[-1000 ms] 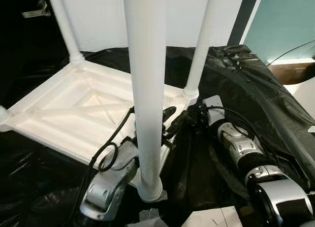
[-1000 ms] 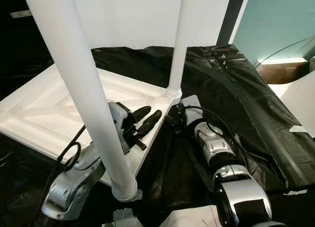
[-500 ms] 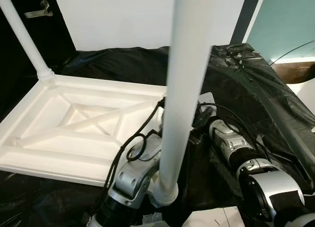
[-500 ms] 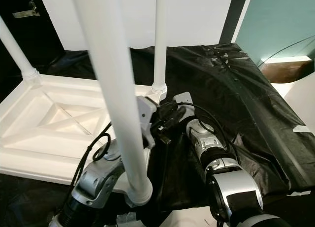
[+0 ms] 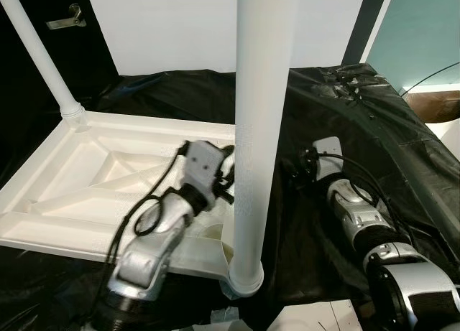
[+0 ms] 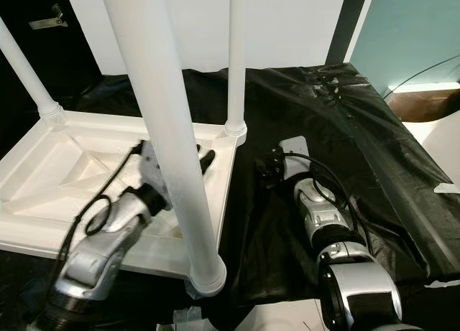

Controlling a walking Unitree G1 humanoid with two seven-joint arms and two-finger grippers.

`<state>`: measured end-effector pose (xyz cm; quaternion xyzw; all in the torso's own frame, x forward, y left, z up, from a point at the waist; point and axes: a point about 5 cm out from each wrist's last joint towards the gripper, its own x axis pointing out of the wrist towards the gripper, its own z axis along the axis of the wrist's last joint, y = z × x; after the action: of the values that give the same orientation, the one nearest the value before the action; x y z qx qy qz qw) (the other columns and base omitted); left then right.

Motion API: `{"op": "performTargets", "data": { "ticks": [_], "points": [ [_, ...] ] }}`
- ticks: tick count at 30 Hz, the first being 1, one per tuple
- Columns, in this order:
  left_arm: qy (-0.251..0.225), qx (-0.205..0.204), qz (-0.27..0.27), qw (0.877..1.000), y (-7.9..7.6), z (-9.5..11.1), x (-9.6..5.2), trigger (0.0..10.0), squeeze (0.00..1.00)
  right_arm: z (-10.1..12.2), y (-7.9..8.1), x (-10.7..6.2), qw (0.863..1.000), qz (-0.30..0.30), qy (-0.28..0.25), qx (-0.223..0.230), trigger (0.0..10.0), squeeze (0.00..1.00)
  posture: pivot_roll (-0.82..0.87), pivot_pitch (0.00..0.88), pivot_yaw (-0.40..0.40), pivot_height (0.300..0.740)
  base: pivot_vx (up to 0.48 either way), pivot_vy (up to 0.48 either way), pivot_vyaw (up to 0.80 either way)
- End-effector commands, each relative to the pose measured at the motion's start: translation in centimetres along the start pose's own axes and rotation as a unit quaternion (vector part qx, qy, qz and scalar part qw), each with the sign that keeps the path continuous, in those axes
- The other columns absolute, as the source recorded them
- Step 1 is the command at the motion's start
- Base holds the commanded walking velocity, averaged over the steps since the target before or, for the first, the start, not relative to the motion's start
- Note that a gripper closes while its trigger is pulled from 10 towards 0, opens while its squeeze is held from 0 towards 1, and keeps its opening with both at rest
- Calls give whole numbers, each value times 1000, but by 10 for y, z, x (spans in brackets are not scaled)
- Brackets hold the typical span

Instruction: Building children table

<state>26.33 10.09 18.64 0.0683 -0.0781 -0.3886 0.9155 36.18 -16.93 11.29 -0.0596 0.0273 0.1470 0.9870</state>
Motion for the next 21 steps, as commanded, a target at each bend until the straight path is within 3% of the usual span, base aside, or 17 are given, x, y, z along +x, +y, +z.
{"op": "performTargets", "data": {
  "ticks": [1, 3, 4, 6, 10, 15, 17, 21],
  "points": [
    [9, 0, -28, 1000, -1, 0, -6, 10000, 0, 2, -1, -2, 1000, 2, -10, -6, 10000, 0, 106, 47, 10, 740, 0, 0, 0],
    [21, 3, -34, 999, 1, -3, -13, 10000, 0, 2, -2, -4, 1000, 3, -13, -7, 10000, 0, 104, 46, 10, 740, 0, 0, 0],
    [42, -6, -50, 998, 4, -6, -26, 10000, 0, 2, -3, -7, 1000, 4, -14, -12, 10000, 0, 102, 45, 11, 740, 0, 0, 0],
    [49, -11, -66, 997, 4, -7, -34, 10000, 0, 2, -3, -8, 1000, 5, -14, -15, 10000, 0, 102, 45, 11, 740, 0, 0, 0],
    [62, -13, -80, 995, 3, -9, -42, 10000, 0, 1, -3, -10, 1000, 8, -14, -19, 10000, 0, 99, 43, 9, 740, 0, 0, 0],
    [110, -10, -100, 989, 5, -18, -57, 10000, 0, 2, -2, -13, 999, 17, -17, -23, 10000, 0, 101, 41, 4, 740, 0, 0, 0],
    [152, -4, -120, 981, 7, -25, -67, 10000, 0, 4, -1, -14, 999, 23, -20, -25, 10000, 0, 102, 37, -3, 740, 0, 0, 0],
    [165, 1, -127, 978, 8, -27, -70, 10000, 0, 5, 0, -15, 999, 25, -21, -25, 10000, 0, 102, 36, -3, 740, 0, 0, 0]
  ]
}}
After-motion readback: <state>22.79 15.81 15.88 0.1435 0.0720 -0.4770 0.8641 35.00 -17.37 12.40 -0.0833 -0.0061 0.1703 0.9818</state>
